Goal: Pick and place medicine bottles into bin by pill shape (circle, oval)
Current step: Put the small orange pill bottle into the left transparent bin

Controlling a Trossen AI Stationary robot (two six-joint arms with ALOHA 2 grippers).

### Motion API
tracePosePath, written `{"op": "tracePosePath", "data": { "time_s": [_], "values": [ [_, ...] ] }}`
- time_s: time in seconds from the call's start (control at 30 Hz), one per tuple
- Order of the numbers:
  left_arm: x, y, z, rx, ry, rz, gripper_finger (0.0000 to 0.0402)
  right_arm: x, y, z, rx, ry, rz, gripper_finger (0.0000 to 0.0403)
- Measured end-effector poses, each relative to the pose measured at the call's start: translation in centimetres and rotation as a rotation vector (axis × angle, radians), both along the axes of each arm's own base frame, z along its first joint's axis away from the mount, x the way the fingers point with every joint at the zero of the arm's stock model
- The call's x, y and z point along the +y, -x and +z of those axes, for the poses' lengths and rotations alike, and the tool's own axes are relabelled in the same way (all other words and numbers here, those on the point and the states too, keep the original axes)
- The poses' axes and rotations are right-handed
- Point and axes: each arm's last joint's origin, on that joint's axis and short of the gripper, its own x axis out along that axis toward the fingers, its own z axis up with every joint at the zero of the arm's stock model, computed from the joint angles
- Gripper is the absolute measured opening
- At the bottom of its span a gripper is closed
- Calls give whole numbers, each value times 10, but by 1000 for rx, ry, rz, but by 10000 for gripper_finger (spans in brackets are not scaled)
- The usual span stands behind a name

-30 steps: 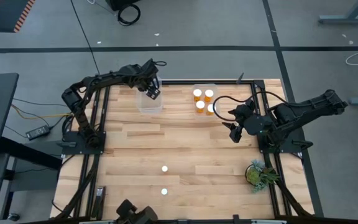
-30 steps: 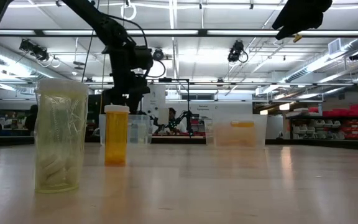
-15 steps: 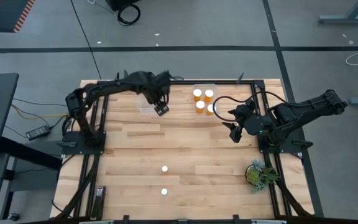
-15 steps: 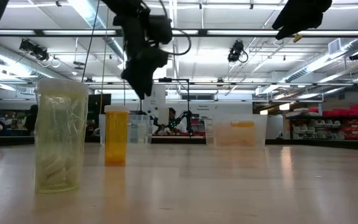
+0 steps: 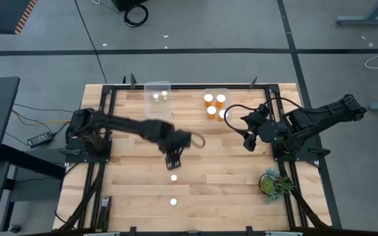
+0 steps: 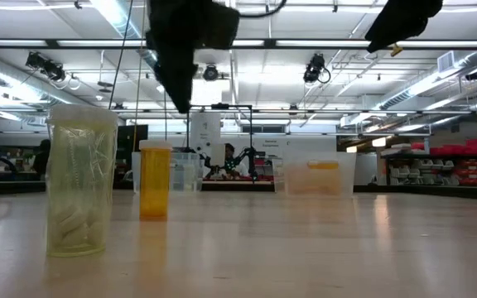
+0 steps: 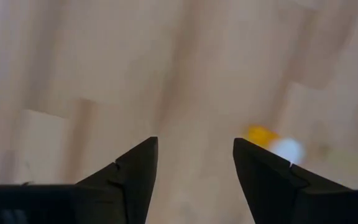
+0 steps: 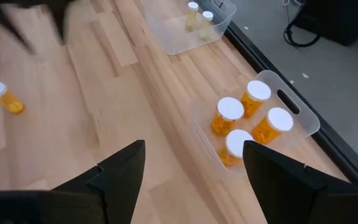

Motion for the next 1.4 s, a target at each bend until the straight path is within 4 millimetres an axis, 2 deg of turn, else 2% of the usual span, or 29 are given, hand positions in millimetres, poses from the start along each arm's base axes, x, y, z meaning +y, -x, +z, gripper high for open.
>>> {"op": "tracePosePath", "data": {
  "time_s": [0.13,0.23,0.4,0.6,1.07,1.4],
  "values": [
    [-41,5,0,-8,15,31,212,0,0,0,14,23,21,277],
    [-64,10,0,-26,-20,79,211,0,0,0,25,44,40,277],
    [-89,15,-7,-20,-41,139,217,0,0,0,44,76,68,277],
    [-109,15,-32,71,-43,134,217,0,-1,1,56,104,95,277],
    [-119,4,-73,173,-43,121,223,0,-1,1,48,106,99,277],
    [-117,-8,-73,79,-22,85,220,0,-2,2,42,105,98,277]
  ]
}}
